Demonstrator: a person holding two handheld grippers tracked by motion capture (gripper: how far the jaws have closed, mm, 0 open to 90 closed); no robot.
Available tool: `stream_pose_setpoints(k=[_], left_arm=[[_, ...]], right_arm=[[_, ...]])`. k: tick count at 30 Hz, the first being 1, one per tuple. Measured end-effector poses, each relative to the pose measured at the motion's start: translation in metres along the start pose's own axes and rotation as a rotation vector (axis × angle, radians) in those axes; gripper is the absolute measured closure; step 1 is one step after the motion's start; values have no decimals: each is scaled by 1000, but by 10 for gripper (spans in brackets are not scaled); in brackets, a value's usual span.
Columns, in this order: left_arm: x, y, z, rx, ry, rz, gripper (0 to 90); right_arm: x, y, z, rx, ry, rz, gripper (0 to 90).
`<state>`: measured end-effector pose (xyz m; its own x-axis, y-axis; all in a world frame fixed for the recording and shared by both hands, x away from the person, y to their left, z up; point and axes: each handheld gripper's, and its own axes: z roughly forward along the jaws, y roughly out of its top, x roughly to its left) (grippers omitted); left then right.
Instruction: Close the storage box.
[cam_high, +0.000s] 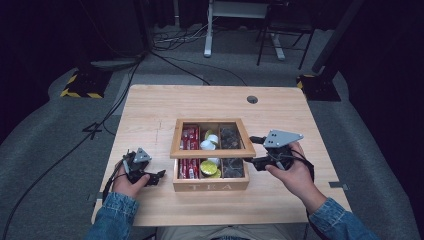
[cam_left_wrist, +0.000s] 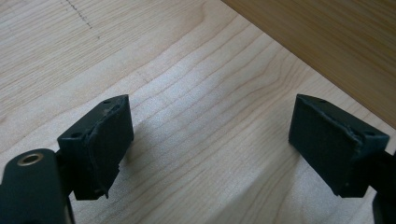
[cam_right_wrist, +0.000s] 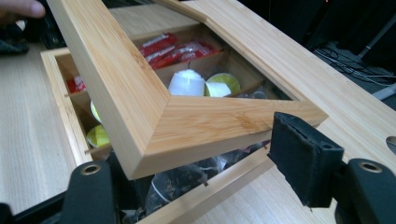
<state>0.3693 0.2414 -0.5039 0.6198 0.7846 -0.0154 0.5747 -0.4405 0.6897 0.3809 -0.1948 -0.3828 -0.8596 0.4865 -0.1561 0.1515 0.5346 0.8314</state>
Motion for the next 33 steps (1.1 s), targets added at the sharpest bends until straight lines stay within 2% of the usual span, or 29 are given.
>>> stream_pose_setpoints(k=[5, 11, 18, 33], left_arm=[[0, 0, 0, 2, 0, 1, 142], [0, 0, 0, 1, 2, 3, 142], [0, 0, 0, 0, 1, 1, 142], [0, 0, 0, 0, -1, -4, 142]], right_arm=[[6, -8, 3, 10, -16, -25, 320], [11, -19, 7, 8, -21, -12, 294], [14, -25, 10, 21, -28, -21, 279], [19, -37, 18, 70, -10, -15, 276]])
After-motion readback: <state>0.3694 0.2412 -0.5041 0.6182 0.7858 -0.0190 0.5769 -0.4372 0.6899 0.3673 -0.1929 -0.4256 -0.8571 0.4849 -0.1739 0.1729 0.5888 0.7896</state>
